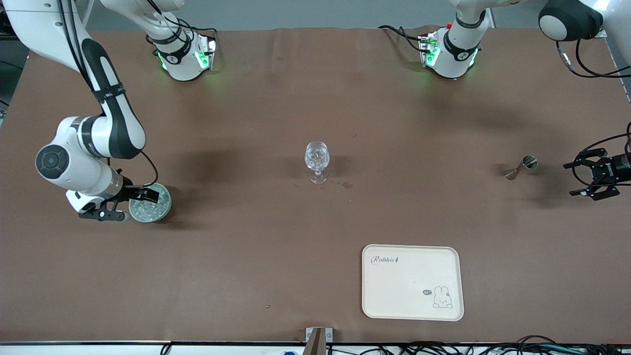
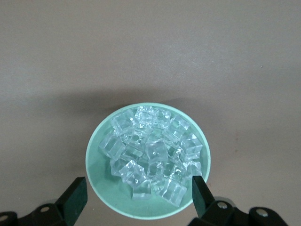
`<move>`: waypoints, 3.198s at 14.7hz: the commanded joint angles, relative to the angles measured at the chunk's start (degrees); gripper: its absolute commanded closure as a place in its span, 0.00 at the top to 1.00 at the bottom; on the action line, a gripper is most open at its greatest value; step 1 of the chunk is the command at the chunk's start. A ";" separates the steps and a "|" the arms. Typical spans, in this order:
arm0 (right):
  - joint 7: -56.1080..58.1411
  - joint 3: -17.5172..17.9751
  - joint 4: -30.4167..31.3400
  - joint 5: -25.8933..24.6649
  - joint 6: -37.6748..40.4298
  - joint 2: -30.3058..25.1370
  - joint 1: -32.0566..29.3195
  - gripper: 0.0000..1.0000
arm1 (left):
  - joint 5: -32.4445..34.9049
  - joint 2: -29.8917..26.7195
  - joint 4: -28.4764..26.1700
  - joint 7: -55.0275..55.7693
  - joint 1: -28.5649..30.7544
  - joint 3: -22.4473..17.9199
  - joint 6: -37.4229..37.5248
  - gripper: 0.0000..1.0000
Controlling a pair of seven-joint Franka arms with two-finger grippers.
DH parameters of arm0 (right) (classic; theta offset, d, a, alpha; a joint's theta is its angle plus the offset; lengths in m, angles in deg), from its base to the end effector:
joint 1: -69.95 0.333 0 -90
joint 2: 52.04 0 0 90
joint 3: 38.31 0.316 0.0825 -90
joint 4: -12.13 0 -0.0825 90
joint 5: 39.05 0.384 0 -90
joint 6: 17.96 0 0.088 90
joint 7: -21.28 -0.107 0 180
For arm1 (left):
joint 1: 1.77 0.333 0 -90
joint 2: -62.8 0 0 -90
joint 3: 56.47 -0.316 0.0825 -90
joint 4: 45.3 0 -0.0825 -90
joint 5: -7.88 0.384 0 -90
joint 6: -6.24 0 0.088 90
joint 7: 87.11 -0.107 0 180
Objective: Pour wine and add ice with both arms
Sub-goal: 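Lower the right gripper into the green bowl while the left gripper reaches the jigger, then grasp an ice cube with the right gripper while the left gripper grasps the jigger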
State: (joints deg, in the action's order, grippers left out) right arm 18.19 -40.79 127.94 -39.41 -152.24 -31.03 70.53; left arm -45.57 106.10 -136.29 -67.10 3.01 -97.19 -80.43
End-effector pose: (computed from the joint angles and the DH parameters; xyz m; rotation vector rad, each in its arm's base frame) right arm 0.5961 -0.0192 0.2643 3.1179 -0.1249 -0.0684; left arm 0.5411 0.3358 0.2434 1.9282 1.6434 -0.6240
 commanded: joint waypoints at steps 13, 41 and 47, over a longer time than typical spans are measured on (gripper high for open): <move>0.63 0.02 5.83 -0.34 -9.86 2.54 -0.22 0.65 | -16.34 8.11 -11.05 -2.78 3.75 1.16 12.93 1.00; 2.39 0.11 4.07 -0.07 -6.97 3.69 -1.01 0.11 | -21.61 7.24 -15.54 -2.87 3.83 2.22 14.85 0.00; 2.21 0.11 1.19 0.54 -2.87 3.42 -0.75 0.04 | -21.62 1.45 -14.83 3.26 2.60 3.53 15.92 0.01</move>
State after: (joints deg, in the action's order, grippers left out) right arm 20.25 -40.98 131.66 -39.42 -159.02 -27.31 69.94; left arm -66.62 111.43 -150.43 -67.49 6.05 -94.33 -65.03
